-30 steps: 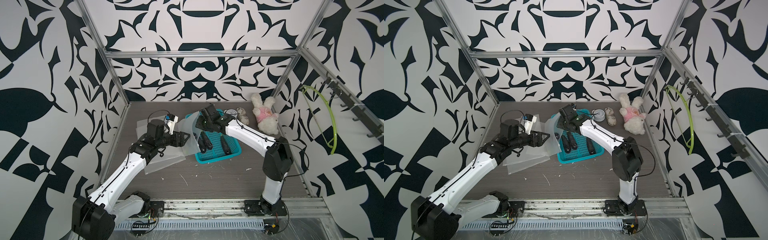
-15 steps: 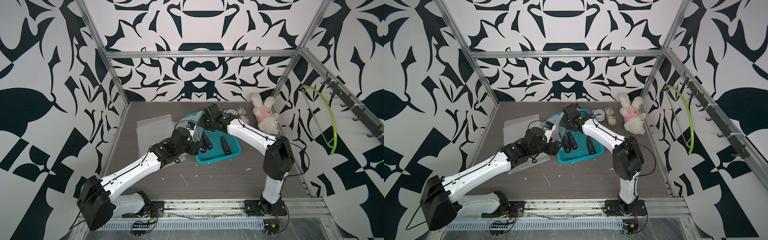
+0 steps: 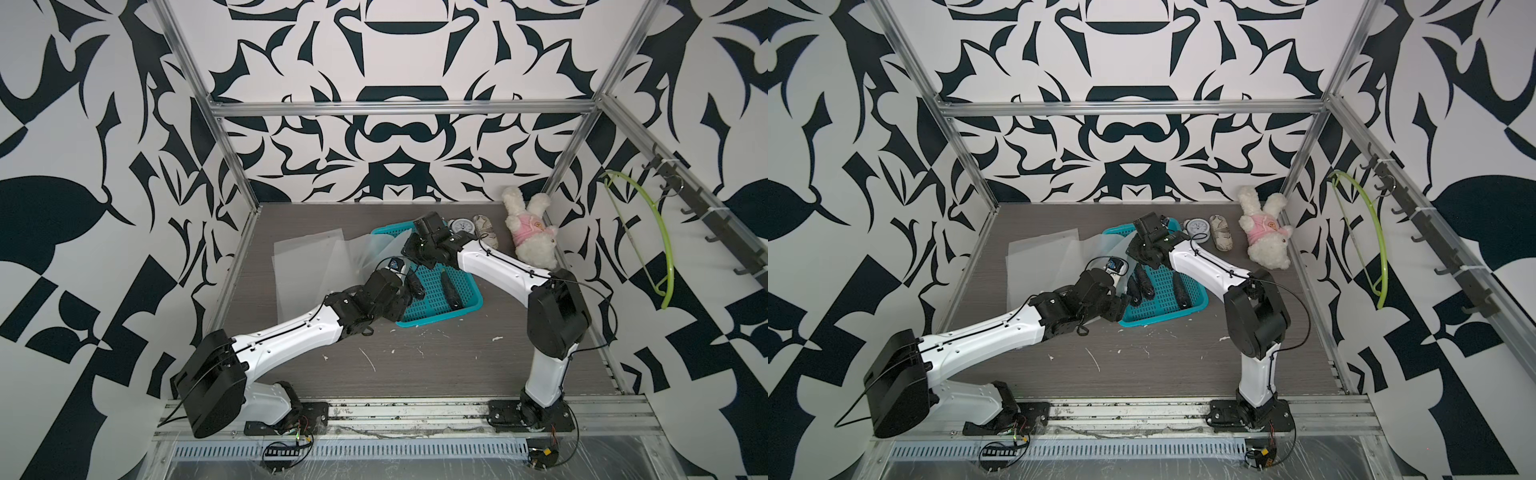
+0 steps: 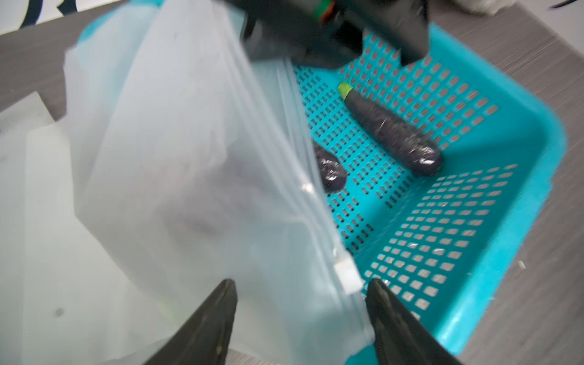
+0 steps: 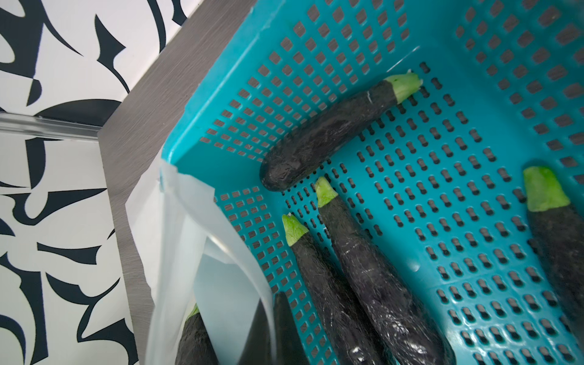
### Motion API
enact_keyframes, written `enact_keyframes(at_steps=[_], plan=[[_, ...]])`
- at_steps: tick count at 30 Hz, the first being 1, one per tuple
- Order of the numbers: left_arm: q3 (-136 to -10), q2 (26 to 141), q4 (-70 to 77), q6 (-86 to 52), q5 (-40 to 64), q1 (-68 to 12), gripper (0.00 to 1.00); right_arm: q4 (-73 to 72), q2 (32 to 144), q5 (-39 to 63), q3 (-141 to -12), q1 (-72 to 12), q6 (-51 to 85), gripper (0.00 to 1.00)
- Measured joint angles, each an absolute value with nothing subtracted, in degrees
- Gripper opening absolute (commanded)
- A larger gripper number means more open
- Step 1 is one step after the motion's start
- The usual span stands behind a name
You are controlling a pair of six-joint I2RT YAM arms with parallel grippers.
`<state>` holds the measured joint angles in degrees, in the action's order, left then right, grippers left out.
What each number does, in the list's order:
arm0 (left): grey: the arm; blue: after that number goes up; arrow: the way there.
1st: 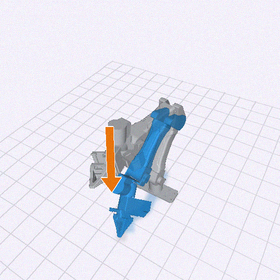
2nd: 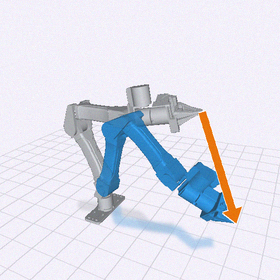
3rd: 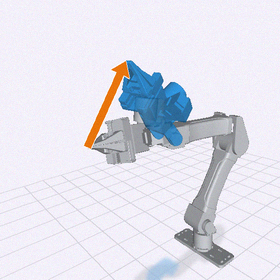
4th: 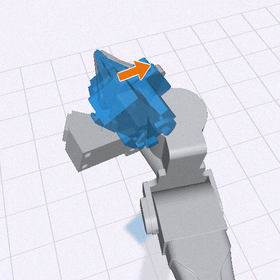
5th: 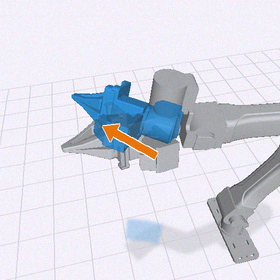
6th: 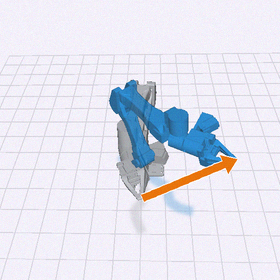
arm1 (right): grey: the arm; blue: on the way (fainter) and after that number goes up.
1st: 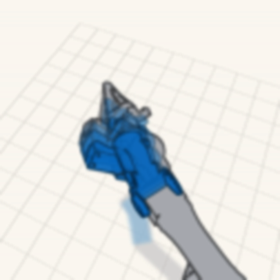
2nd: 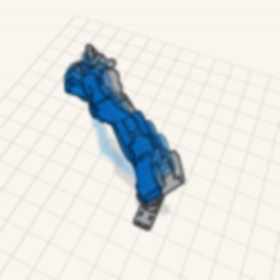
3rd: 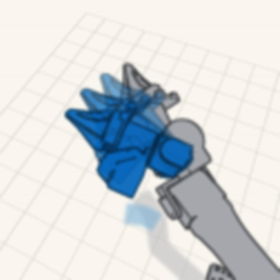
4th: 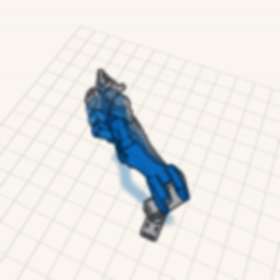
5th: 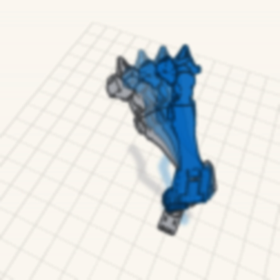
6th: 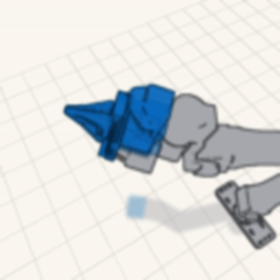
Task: Place the eggplant in a zip-top bag and seal the zipper
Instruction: Adjust the zipper food storage bag in the zipper food storage bag.
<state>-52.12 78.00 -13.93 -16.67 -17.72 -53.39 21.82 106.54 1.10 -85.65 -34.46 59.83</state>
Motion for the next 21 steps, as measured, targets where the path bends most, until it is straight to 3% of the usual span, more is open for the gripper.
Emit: enact_keyframes(at_steps=[8, 13, 18, 21], plan=[[-52.05, 76.60, -15.33, -16.73, -19.57, -53.56, 0.51, 21.39, 106.54, 1.34, -85.45, -34.26, 60.05, 0.00], [-51.62, 72.29, -14.87, -15.57, -20.82, -53.60, 0.27, 20.91, 106.54, 1.98, -84.55, -34.22, 60.12, 0.00], [-51.48, 71.24, -14.37, -14.50, -21.23, -53.60, 0.26, 20.14, 106.54, 2.81, -83.68, -34.20, 60.12, 0.00], [-51.07, 71.24, -14.33, -13.98, -21.19, -53.60, 0.14, 19.84, 106.43, 3.03, -83.02, -34.20, 60.12, 0.00]])
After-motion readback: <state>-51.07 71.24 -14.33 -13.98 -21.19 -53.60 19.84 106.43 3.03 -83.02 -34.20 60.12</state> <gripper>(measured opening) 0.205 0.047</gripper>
